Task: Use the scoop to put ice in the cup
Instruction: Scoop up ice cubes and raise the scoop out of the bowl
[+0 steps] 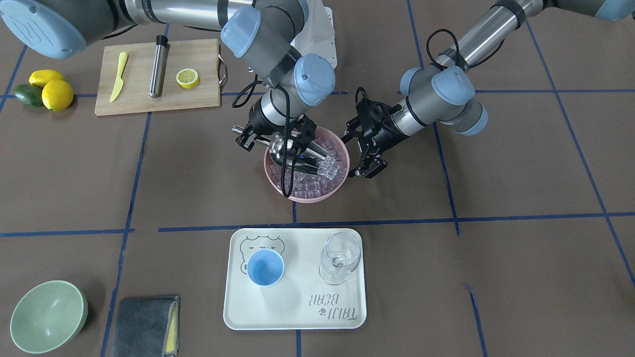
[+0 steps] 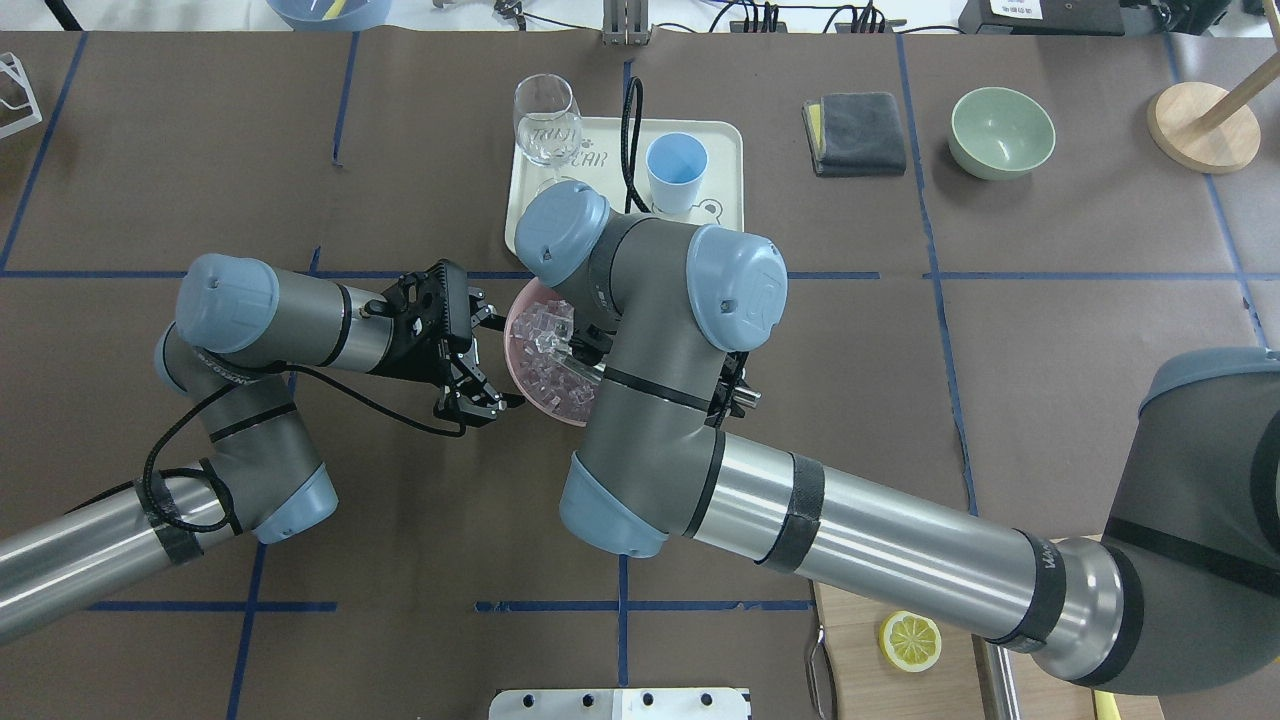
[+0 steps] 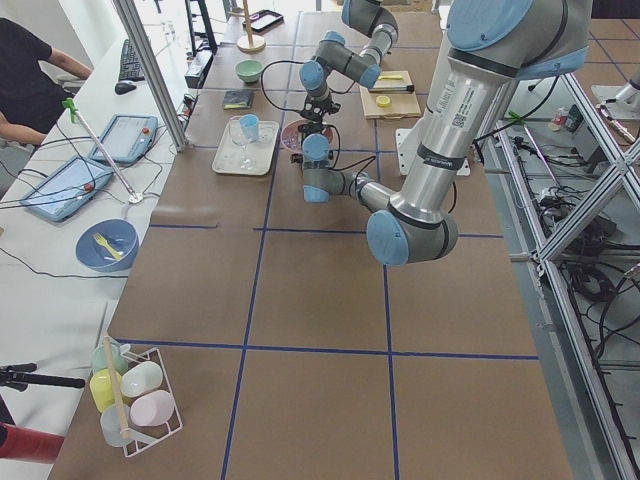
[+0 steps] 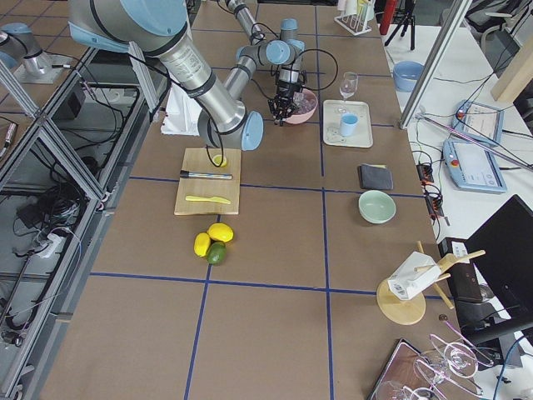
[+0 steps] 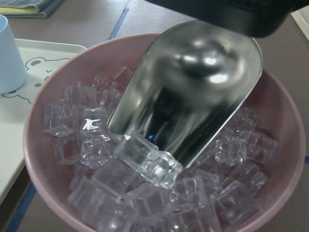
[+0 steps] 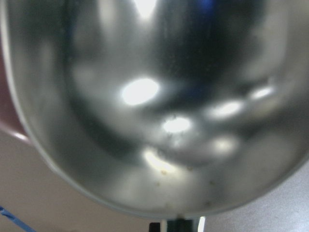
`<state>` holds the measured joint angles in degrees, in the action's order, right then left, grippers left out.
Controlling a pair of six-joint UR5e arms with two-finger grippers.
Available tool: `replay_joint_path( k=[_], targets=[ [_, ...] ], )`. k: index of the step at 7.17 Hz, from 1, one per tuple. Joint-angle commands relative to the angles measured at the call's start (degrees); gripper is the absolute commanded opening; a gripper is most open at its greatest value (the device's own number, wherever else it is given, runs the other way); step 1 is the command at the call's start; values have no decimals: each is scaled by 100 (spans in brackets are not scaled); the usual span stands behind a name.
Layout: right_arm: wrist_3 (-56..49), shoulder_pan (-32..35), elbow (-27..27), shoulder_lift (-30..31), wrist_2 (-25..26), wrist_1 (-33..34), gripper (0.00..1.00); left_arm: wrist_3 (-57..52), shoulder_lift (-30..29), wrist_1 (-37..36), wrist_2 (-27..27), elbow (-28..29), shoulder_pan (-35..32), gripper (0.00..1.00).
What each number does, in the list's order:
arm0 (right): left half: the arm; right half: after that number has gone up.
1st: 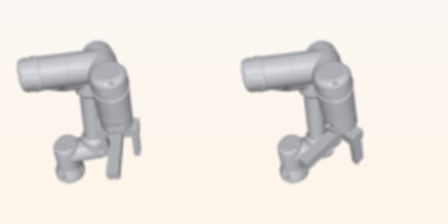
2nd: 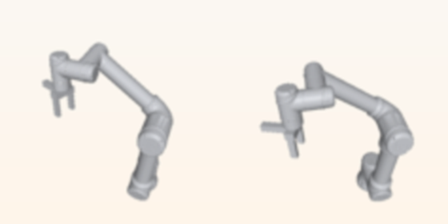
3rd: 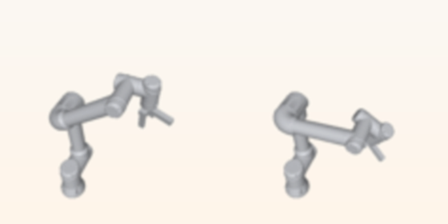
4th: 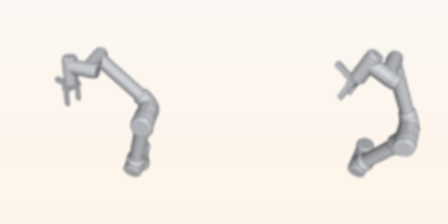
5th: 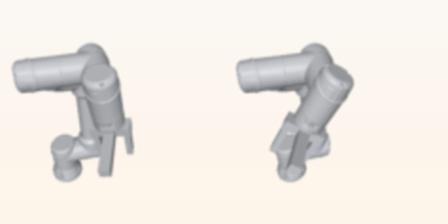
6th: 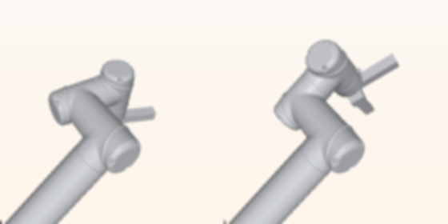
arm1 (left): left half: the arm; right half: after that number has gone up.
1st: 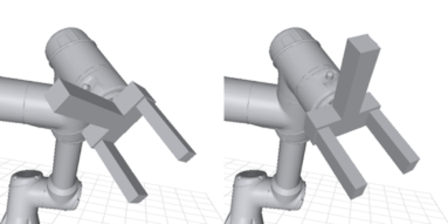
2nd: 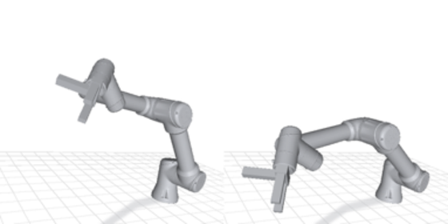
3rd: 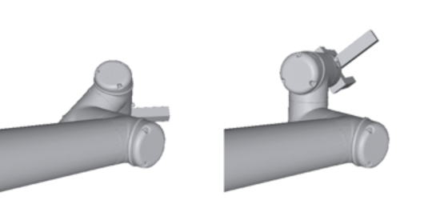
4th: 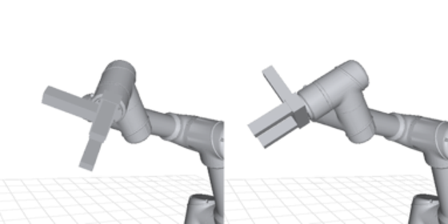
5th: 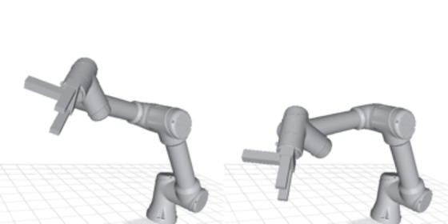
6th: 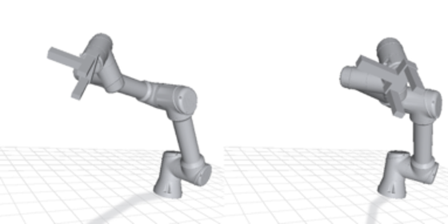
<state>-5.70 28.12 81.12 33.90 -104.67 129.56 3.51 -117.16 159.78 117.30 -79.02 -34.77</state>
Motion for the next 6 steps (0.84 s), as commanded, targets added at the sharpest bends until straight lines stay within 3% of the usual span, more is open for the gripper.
replay_joint_path(
  k=[1, 6],
  targets=[
    [69, 10, 139, 221, -184, -291, 0, 0, 0, 0, 3, -8, -4, 100],
    [201, 281, 721, 618, -746, -747, 0, -9, 0, 0, 3, -8, -13, 100]
  ],
)
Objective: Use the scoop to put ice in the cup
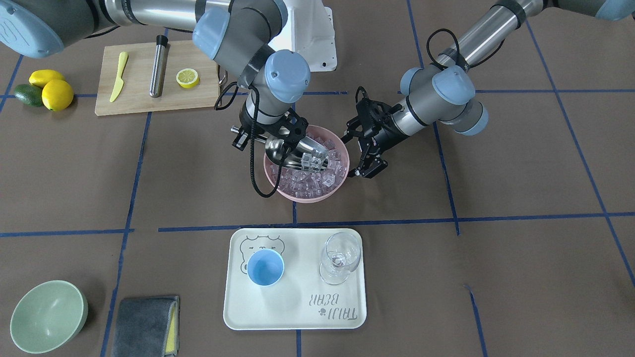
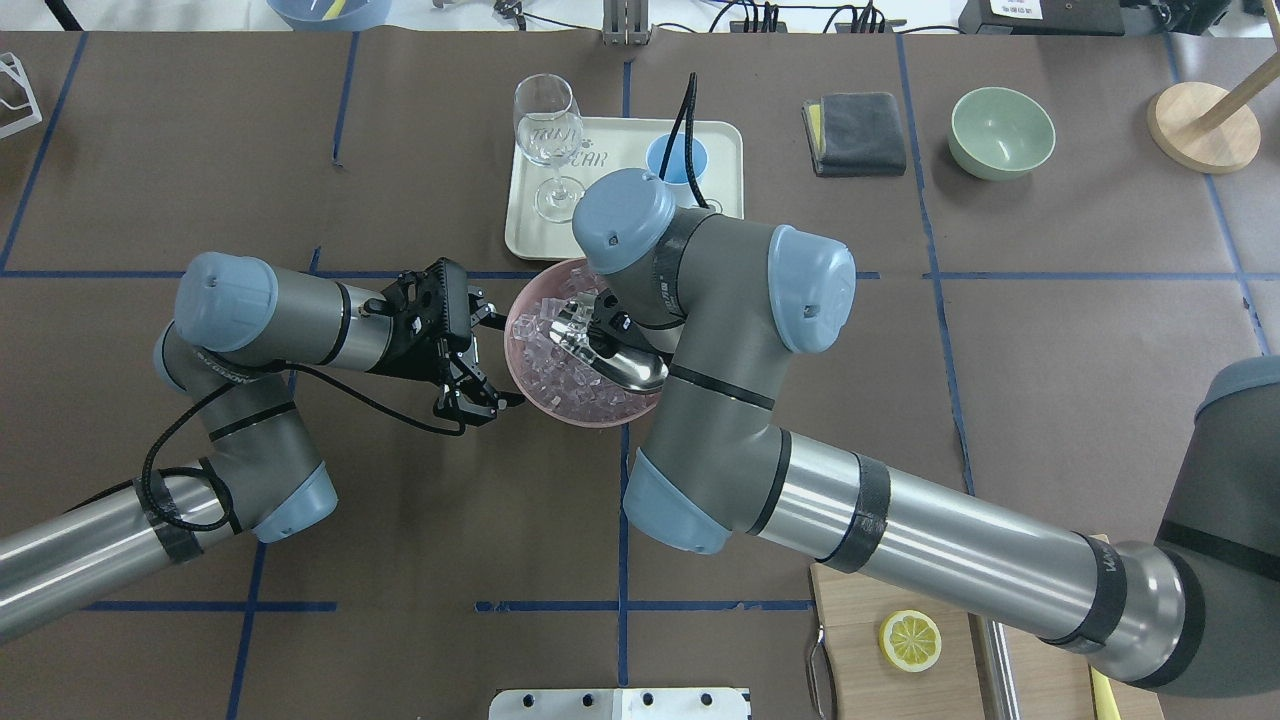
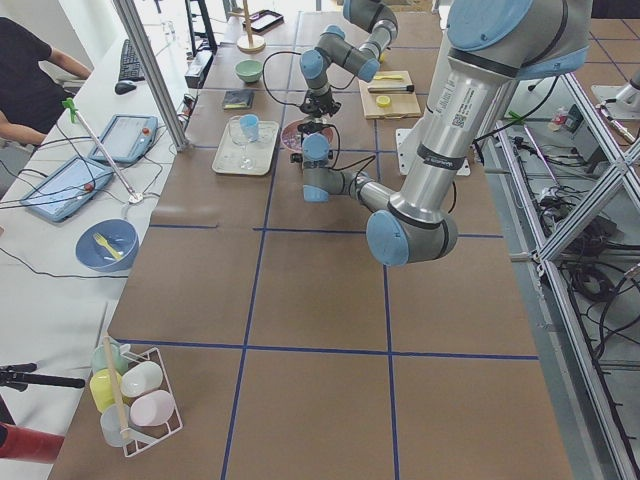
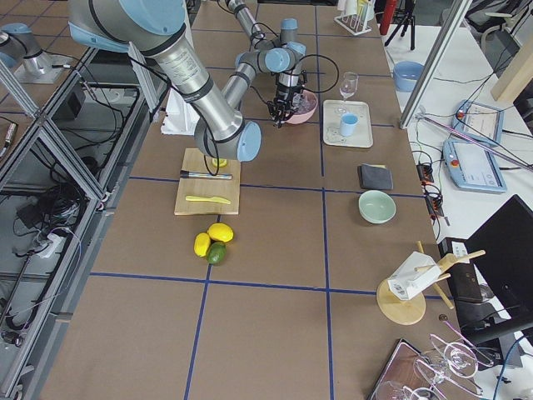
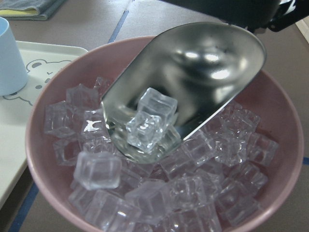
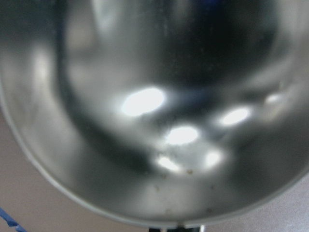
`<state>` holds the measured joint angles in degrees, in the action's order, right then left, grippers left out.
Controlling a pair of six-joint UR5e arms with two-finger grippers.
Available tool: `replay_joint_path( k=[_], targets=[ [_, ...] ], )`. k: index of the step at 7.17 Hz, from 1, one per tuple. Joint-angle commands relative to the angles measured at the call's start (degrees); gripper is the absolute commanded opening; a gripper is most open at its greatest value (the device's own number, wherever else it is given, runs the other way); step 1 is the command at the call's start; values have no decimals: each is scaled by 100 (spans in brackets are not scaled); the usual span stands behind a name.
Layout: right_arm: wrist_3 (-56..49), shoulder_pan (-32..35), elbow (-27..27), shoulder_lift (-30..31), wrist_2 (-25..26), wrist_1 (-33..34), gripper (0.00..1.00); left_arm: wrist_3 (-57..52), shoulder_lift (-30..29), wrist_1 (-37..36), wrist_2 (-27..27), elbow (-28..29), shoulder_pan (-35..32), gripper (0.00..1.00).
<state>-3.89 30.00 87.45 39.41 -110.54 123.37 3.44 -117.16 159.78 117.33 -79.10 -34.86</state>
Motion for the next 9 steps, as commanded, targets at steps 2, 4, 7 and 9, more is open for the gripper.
replay_joint_path(
  k=[2, 4, 7, 9],
  targets=[
    [134, 295, 358, 128, -302, 62, 0, -1, 9, 0, 0, 0, -12, 100],
    [134, 637, 589, 103, -293, 896, 0, 8, 78, 62, 0, 0, -29, 100],
    [125, 1340, -283, -359, -503, 1119, 0, -18, 281, 202, 44, -88, -170, 100],
    [-102, 1535, -1438, -951, -417, 1128, 0, -27, 307, 202, 53, -106, -214, 100]
  ],
)
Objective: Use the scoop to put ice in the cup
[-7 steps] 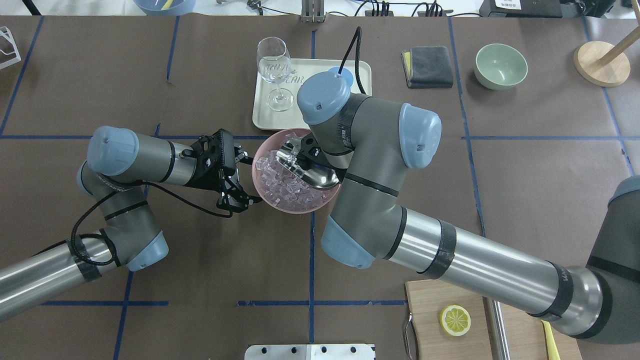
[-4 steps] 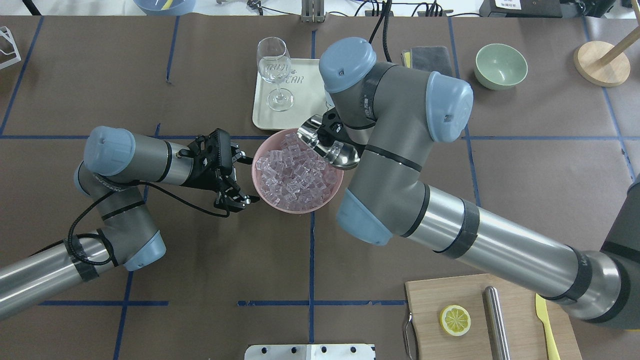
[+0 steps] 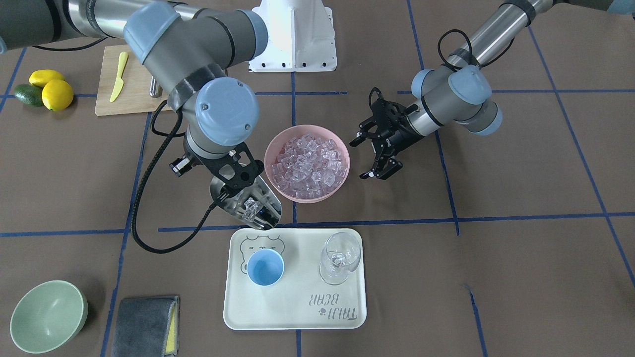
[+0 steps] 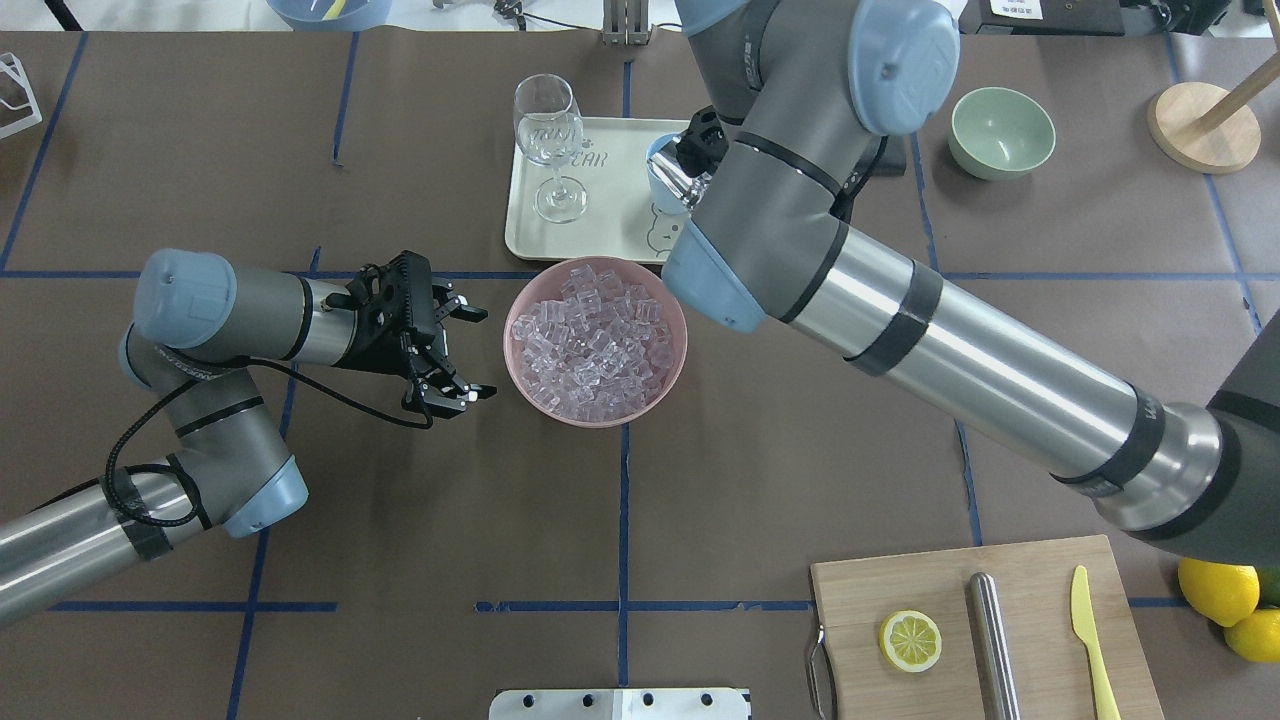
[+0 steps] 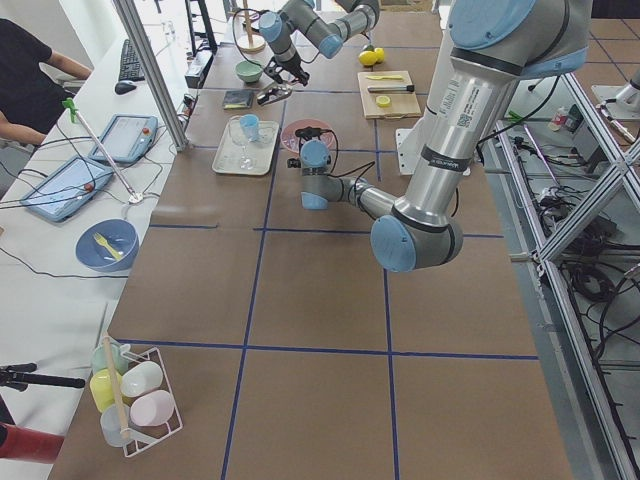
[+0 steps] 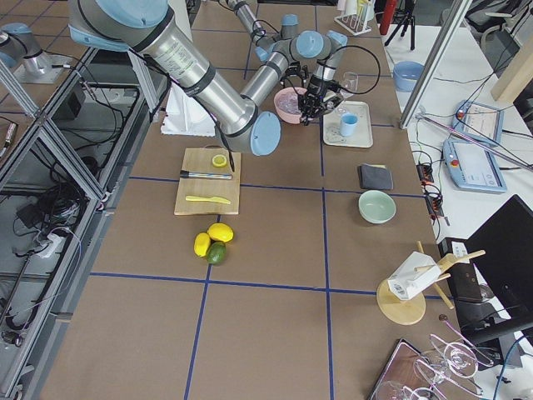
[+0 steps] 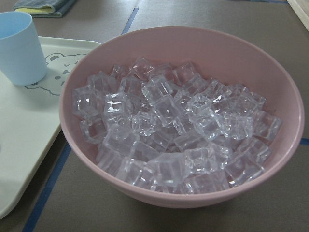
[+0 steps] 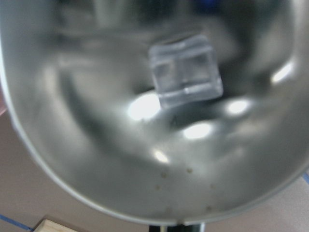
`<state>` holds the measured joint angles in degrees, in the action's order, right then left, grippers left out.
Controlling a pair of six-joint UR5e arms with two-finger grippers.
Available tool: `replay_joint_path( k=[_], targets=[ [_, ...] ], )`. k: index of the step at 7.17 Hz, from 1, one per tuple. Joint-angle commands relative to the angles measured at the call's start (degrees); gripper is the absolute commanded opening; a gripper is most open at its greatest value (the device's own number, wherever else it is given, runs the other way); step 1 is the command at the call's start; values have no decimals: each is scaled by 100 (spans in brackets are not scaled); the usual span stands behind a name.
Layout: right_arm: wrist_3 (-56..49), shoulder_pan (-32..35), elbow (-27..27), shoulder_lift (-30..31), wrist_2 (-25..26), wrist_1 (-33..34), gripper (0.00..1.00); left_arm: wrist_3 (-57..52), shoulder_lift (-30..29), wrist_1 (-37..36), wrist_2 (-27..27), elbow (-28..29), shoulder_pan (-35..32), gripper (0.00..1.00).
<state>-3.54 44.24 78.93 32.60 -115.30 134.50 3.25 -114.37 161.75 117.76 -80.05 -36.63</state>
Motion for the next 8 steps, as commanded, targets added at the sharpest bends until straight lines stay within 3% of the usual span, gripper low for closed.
replay_joint_path(
  k=[1, 2, 4, 8],
  targets=[
    [-451, 154, -928, -437, 200, 67, 0, -9, 72, 6, 11, -11, -37, 100],
    [-689, 172, -1593, -865, 523, 180, 0, -9, 81, 6, 11, -11, -37, 100],
    [-1357, 207, -1679, -975, 1138, 768, 0, -18, 81, 6, 11, -11, -37, 100],
    [-1561, 199, -2424, -1369, 1818, 990, 0, -35, 99, 6, 2, -11, -20, 100]
  ],
)
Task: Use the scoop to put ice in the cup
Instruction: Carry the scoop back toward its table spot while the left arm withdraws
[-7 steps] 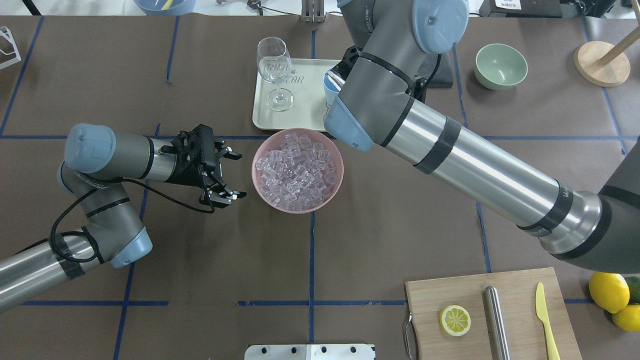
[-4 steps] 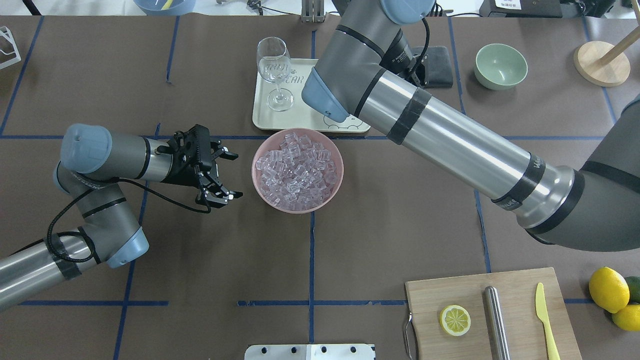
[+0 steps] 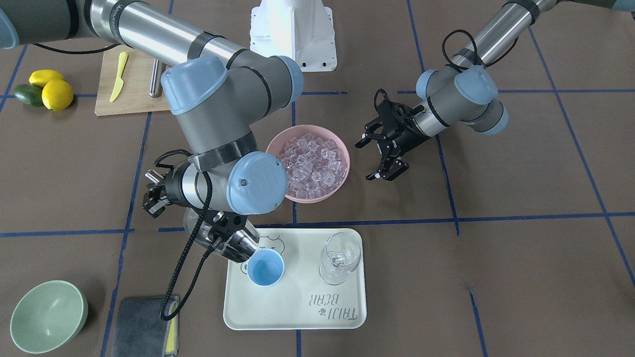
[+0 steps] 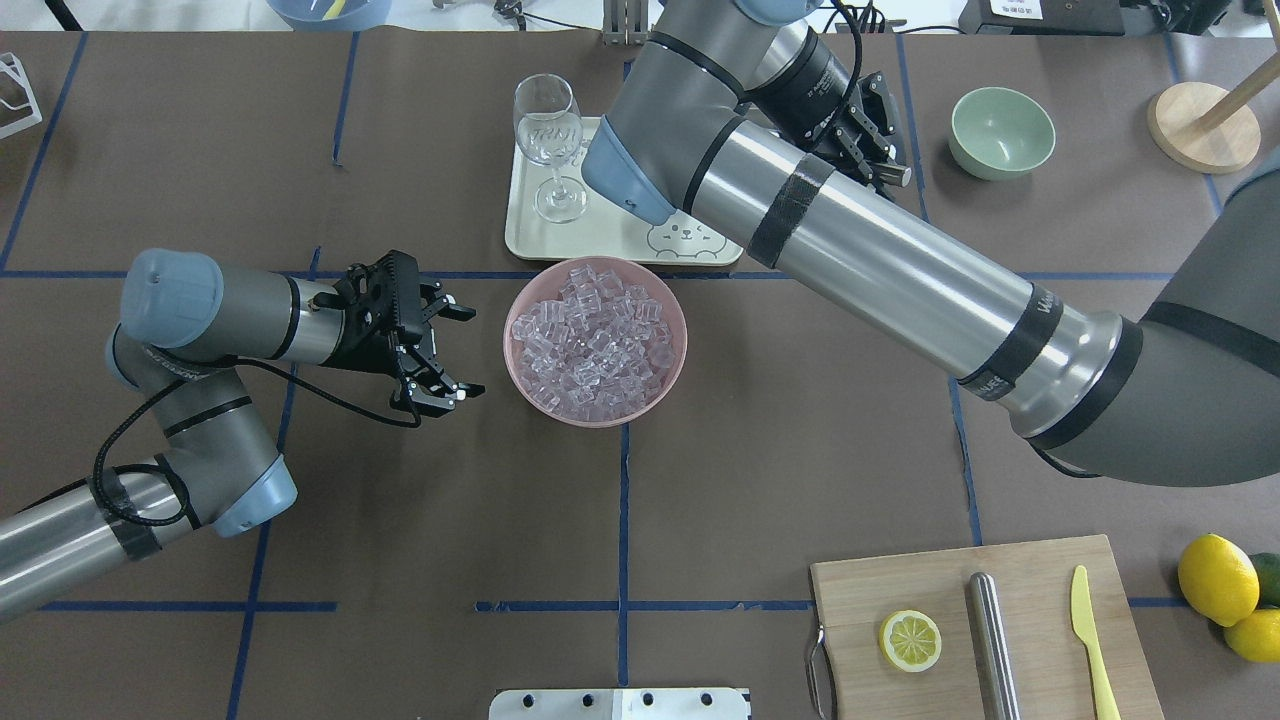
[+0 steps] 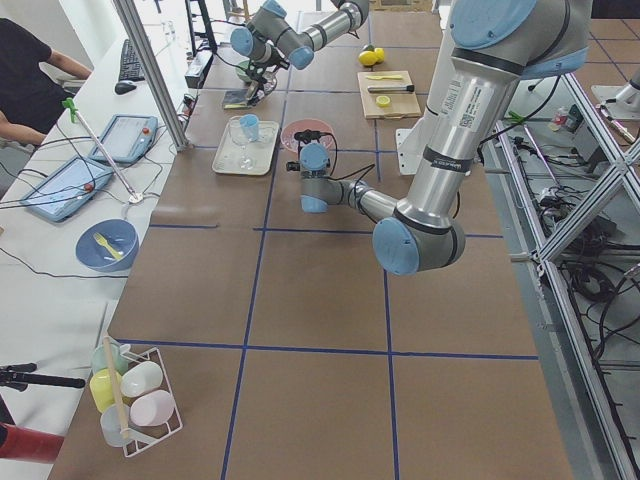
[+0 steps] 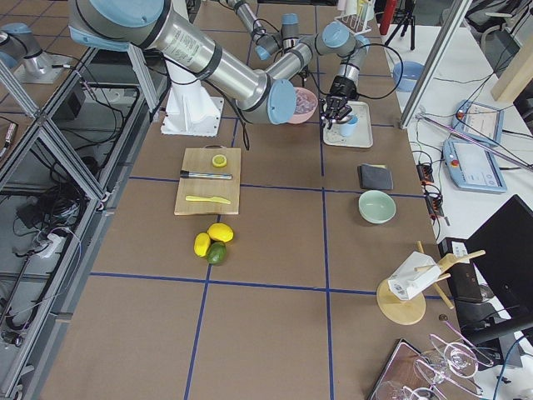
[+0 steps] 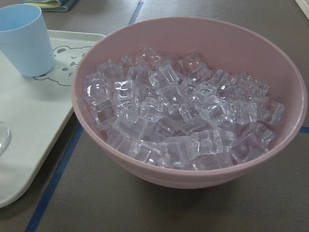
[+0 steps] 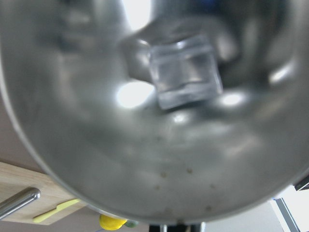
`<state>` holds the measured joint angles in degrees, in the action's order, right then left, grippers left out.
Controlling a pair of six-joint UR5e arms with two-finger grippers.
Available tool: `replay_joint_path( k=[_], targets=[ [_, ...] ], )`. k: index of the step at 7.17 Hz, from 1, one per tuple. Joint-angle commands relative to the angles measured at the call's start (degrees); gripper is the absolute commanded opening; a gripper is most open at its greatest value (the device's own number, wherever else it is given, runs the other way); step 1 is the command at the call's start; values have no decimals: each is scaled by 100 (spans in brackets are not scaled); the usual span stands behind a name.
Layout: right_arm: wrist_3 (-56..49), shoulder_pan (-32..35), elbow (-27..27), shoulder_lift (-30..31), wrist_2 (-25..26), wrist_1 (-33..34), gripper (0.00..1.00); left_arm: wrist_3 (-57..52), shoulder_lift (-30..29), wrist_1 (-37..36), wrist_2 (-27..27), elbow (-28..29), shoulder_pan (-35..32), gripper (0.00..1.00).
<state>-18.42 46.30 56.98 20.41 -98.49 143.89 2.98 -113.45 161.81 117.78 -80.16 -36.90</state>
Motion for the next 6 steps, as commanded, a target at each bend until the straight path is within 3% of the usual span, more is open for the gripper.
replay_joint_path(
  k=[1, 6],
  targets=[
    [-74, -7, -405, -265, 233, 61, 0, -16, 42, 0, -1, 0, 7, 100],
    [-214, -42, -512, -450, 795, 386, 0, 1, 227, 351, -10, 9, 42, 100]
  ],
)
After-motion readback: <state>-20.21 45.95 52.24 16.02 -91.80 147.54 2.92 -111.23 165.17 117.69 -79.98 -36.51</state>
